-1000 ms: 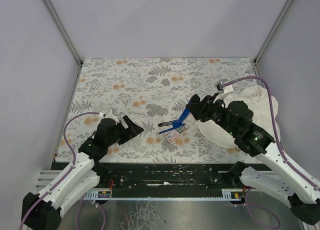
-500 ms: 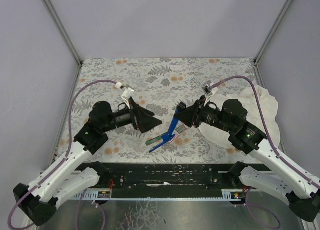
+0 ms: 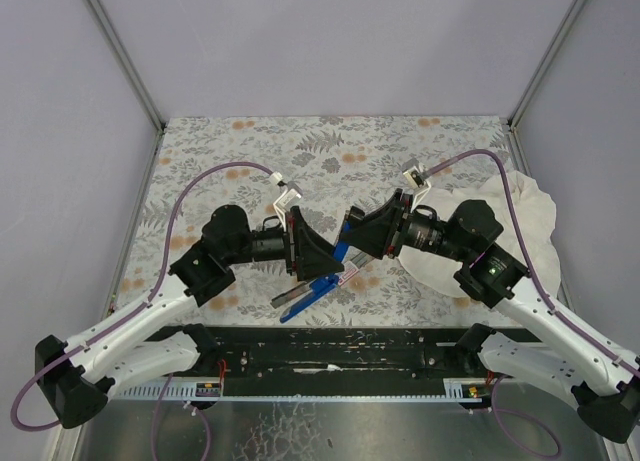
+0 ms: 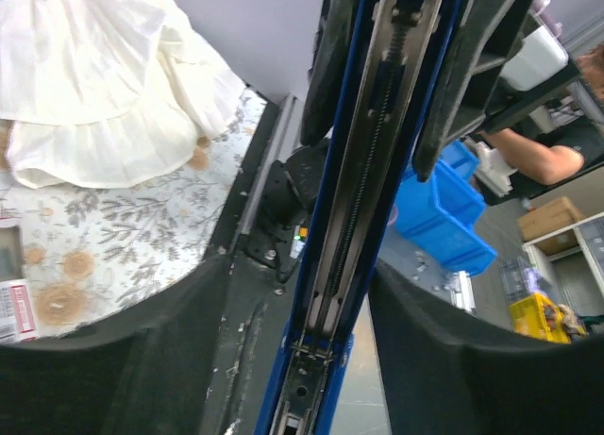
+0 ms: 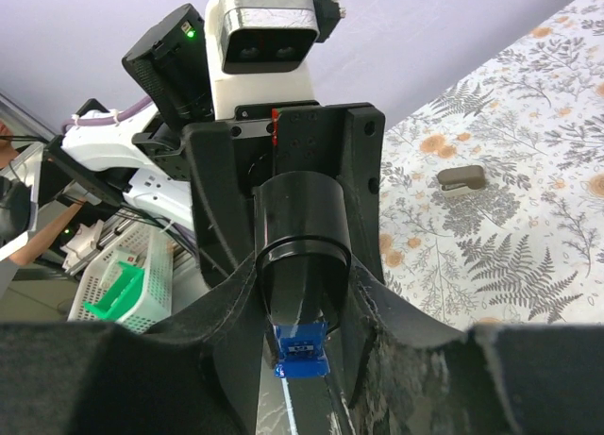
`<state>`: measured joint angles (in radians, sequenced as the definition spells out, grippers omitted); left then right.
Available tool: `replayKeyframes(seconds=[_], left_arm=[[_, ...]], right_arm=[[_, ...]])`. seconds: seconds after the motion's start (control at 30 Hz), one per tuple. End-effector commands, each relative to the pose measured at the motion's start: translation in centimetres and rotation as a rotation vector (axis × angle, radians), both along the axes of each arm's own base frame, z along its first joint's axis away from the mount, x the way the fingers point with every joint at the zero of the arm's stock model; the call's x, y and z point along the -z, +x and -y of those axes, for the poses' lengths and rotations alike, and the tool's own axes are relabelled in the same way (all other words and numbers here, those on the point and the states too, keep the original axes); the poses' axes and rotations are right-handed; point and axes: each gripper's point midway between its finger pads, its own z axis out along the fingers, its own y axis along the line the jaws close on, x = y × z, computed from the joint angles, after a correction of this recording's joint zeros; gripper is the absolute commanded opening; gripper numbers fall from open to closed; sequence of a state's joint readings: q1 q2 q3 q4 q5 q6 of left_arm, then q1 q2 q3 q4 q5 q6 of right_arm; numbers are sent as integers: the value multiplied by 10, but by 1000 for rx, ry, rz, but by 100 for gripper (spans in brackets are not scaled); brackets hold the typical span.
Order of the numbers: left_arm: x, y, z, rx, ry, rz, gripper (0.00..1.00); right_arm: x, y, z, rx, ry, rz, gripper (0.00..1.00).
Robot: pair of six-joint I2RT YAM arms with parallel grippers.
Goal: Load the staples into the stapler
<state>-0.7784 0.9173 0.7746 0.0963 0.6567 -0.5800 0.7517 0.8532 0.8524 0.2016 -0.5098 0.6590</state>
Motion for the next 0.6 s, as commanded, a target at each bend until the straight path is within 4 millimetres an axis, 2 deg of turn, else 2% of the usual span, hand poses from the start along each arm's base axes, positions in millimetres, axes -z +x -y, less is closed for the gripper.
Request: replayKeyframes(seconds=[0.0,0.03,0.13,0.23,0.27,0.37,0.43,0.5,0.57], left_arm=[[-34,-10,3,58,-100,64,50],[-34,-11,3,61,-102,63,45],[-35,-11,2,53,-112,66,22],[-30,-4,-1,1,-90,69,2],[-26,0,-2,-25,-71,64,0],[-3,23,-8,-155,60,49,0],[15,46,-18,-284,176,30,0],[35,73,-34,-441,306,18,0],[56,94,-48,-552,449,2,0]], right_arm=[[-43,-12,1,-50,134,93,12],[-43,-12,1,-54,135,93,12],[-39,-10,1,-44,128,93,12],[-31,-2,4,14,109,81,15],[-28,2,6,41,96,78,25],[-14,14,14,130,49,64,71],[-3,23,21,195,11,50,91],[5,29,28,253,-18,48,99],[12,34,34,298,-40,45,99]])
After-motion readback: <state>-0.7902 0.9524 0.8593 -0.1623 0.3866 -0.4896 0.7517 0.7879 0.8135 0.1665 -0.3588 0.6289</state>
